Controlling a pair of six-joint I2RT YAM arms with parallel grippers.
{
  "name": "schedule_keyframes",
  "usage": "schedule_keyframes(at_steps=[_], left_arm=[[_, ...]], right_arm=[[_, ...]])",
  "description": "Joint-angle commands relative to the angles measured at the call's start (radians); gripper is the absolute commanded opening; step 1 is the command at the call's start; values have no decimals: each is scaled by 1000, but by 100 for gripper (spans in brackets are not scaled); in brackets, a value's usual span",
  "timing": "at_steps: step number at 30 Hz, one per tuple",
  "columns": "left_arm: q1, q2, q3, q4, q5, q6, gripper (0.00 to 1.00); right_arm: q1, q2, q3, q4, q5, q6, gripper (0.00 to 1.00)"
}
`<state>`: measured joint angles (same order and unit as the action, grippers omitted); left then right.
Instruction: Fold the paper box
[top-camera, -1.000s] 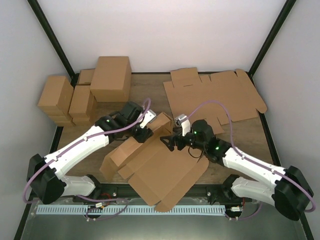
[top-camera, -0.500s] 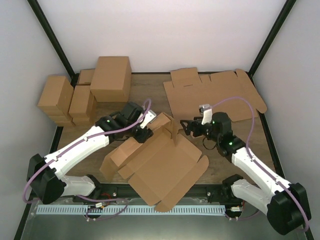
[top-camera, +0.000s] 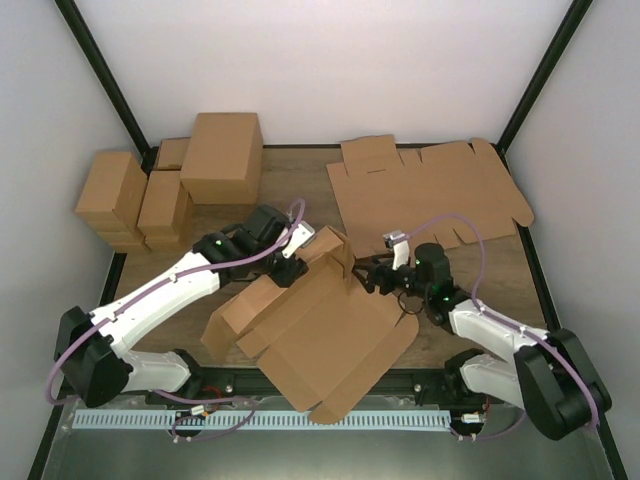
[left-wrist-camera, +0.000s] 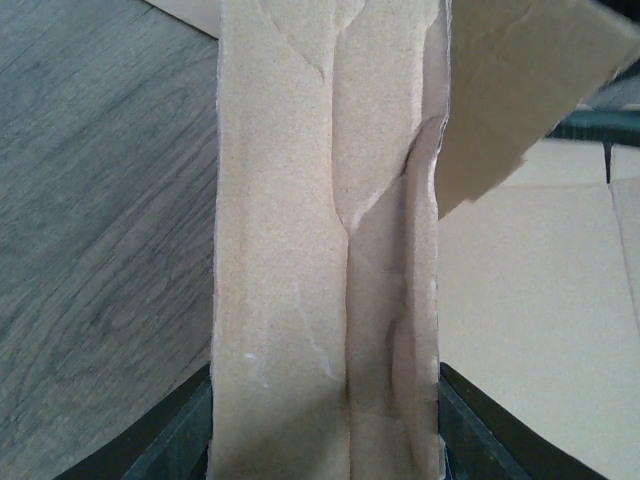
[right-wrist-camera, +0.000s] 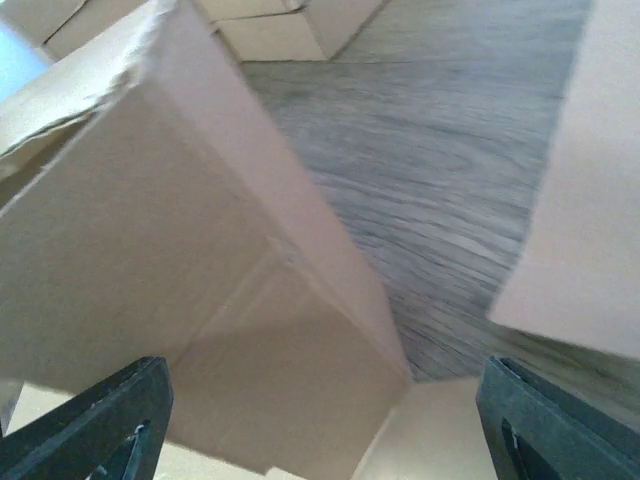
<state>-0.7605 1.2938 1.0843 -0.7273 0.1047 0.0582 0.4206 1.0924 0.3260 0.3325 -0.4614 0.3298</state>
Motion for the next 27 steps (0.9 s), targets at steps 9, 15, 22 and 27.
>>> schedule_keyframes(at_steps=[9,15,22,27], left_arm=[[-22,38,46,-22,78,9,52],[-22,47,46,-30,76,2,52],[-21,55,48,-41,29,-12,52],[-22,55,48,-37,23,-4,52]], right_arm=[[167,233,84,272,65,-162,80],[170,249,78,332,95,-173,77],[169,106,34,186,45,-147,100],[167,-101,-21,77,52,-168,100]])
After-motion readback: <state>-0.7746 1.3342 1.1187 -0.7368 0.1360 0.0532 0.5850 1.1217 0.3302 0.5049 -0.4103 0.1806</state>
